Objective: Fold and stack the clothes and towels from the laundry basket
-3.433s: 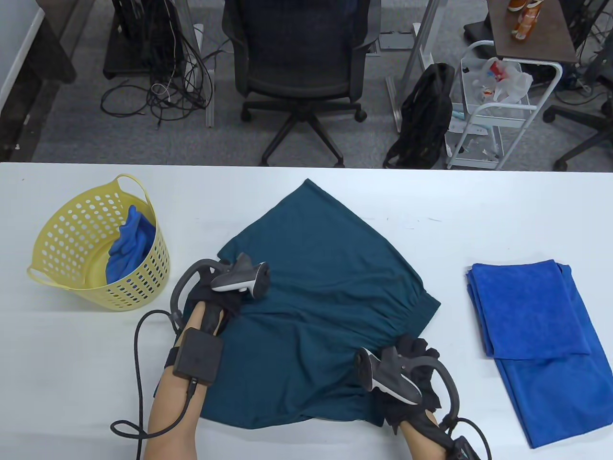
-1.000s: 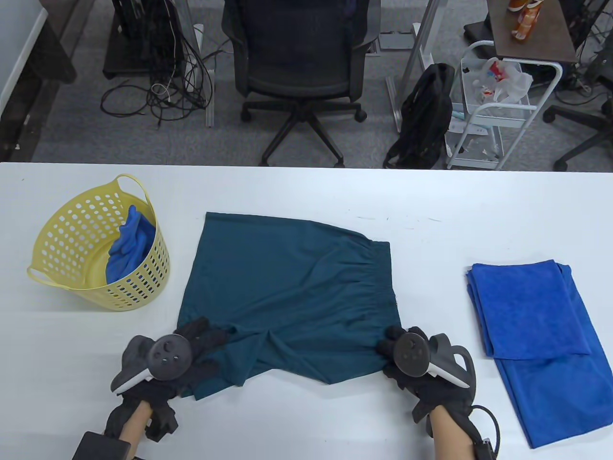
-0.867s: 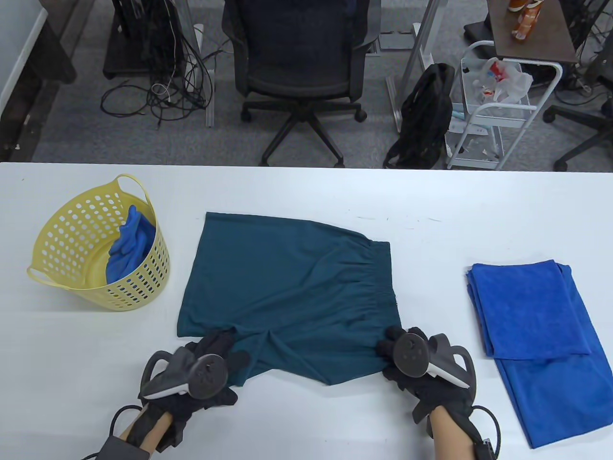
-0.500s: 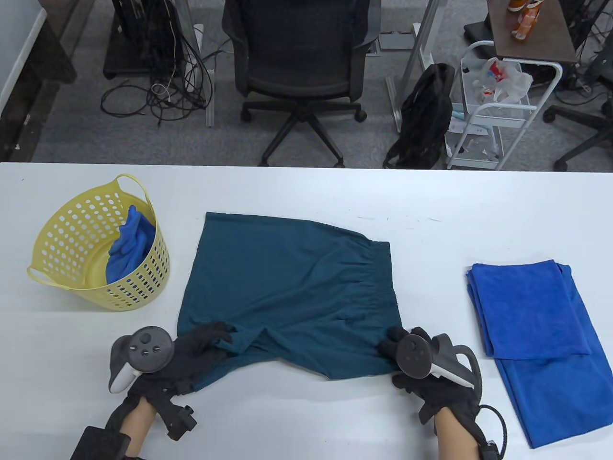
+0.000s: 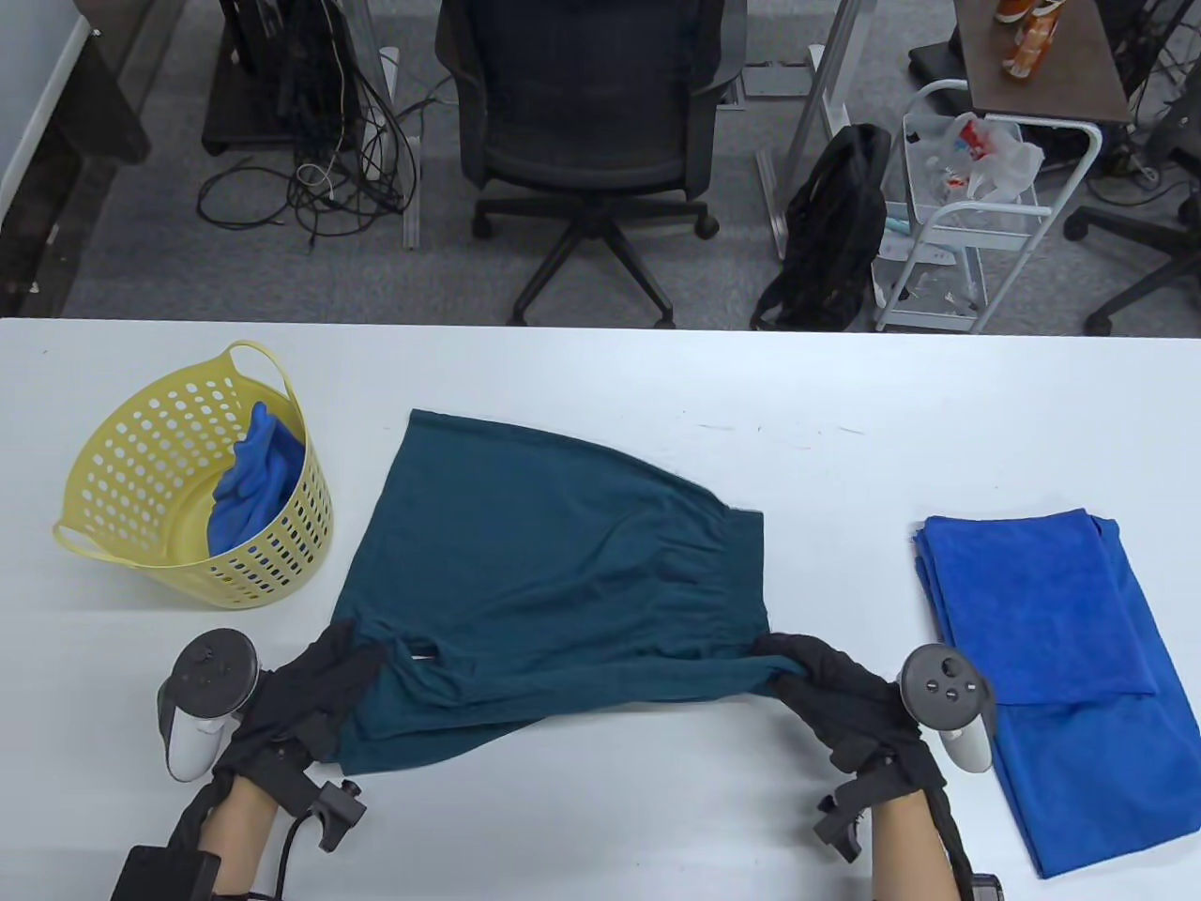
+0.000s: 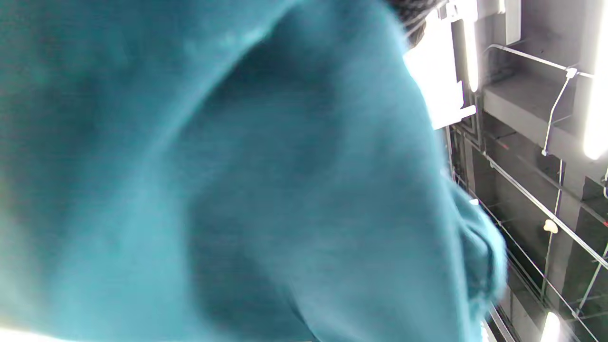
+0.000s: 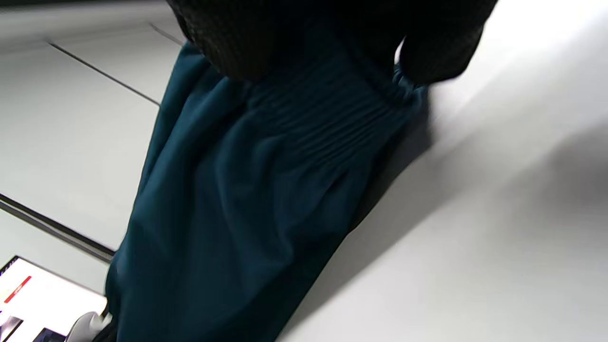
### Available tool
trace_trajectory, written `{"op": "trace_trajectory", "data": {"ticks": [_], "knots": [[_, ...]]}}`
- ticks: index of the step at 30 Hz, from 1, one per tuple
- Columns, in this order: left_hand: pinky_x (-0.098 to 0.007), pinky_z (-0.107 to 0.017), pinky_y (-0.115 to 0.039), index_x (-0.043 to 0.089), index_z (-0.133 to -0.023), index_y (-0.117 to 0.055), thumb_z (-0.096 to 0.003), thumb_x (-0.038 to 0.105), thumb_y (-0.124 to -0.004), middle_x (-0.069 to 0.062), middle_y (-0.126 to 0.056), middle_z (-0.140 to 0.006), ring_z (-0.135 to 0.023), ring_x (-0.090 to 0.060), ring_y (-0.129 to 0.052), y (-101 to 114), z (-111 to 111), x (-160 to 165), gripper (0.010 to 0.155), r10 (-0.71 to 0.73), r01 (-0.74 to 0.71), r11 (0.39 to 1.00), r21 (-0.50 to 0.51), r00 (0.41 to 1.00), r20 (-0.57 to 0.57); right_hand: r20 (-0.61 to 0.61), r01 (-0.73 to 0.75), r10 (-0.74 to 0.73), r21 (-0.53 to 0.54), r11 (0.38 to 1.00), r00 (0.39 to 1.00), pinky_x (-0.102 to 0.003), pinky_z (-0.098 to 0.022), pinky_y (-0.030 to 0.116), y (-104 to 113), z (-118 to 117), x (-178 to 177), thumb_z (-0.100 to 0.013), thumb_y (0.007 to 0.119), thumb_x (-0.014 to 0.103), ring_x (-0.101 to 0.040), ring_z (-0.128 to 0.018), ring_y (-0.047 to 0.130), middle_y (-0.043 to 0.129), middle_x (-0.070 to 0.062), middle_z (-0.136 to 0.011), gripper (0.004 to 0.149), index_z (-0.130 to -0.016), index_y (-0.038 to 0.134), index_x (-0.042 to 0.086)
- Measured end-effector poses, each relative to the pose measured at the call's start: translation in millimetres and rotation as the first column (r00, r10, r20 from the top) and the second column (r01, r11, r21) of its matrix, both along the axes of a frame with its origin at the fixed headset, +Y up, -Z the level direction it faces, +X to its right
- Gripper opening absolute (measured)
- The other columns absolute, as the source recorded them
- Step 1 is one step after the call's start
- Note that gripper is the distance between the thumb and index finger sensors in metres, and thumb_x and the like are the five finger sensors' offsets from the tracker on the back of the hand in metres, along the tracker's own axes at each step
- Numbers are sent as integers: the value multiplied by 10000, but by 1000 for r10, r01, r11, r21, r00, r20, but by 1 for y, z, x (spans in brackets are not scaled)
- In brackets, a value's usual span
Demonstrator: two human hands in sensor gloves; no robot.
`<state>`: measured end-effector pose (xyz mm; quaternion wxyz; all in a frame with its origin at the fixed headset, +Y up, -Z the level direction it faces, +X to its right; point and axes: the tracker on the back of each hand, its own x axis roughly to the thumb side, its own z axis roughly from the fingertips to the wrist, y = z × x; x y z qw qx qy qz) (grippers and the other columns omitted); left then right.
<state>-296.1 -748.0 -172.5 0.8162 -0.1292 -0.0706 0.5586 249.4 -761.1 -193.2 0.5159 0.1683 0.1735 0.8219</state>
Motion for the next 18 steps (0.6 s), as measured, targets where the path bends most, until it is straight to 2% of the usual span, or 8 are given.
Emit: {"op": "trace_trajectory", "data": {"ticks": [2,4,5,7,10,13,16,18], "knots": [[-247,-228,-921,95,-1016,-709,-669,417,-687,-108,-1004,-757,-246,-20,-1040,15,7,10,473,66,-60,996,-65,994,85,-5,-22,22,-77,997,1000,-542,-597,779,9,3,7,-613,713,236,-276,-642,961,823,-270,-915,447,-993,749,3],[-261,-258,-929,91,-1022,-718,-680,416,-693,-120,-1006,-765,-297,-46,-1065,40,9,24,472,21,-11,998,-65,988,154,81,-223,230,-89,971,970,-539,-535,818,25,10,13,-596,775,223,-269,-545,995,894,-273,-833,448,-977,798,-13],[-288,-301,-935,107,-1026,-724,-682,417,-698,-127,-1003,-788,-356,-80,-1084,52,5,30,464,-62,68,997,-37,988,142,131,-388,396,-86,918,909,-537,-527,824,34,13,14,-586,800,222,-263,-523,1000,910,-251,-817,459,-989,795,2],[-415,-463,-905,150,-1035,-733,-681,432,-705,-162,-959,-897,-592,-226,-1076,73,-17,45,453,-265,264,964,16,960,87,230,-582,592,-115,805,773,-552,-549,798,42,16,11,-580,817,234,-267,-537,983,899,-234,-822,473,-998,775,16],[-511,-588,-827,197,-1041,-743,-673,458,-715,-194,-839,-1051,-791,-325,-983,89,-64,73,452,-530,530,848,23,848,1,284,-691,706,-167,703,649,-600,-594,734,40,14,2,-610,782,244,-324,-626,941,834,-258,-890,479,-1029,727,16],[-550,-636,-785,210,-1039,-743,-658,473,-714,-208,-760,-1119,-887,-370,-915,76,-125,110,464,-709,707,705,-50,703,-62,325,-792,797,-187,582,509,-665,-643,646,28,11,-9,-643,716,244,-435,-780,845,705,-319,-1014,486,-1065,674,6],[-569,-675,-746,252,-1037,-729,-638,495,-706,-207,-681,-1171,-964,-393,-841,37,-177,141,468,-830,822,556,-126,556,-37,384,-871,844,-166,463,375,-704,-664,585,17,8,-12,-650,681,263,-502,-878,747,600,-352,-1084,496,-1071,650,3],[-572,-683,-735,268,-1025,-735,-621,495,-714,-202,-666,-1178,-980,-403,-818,8,-195,154,464,-875,866,481,-140,484,-14,433,-886,838,-160,435,333,-708,-662,579,10,7,-11,-648,682,289,-513,-881,737,595,-359,-1086,547,-1099,610,-12]]}}
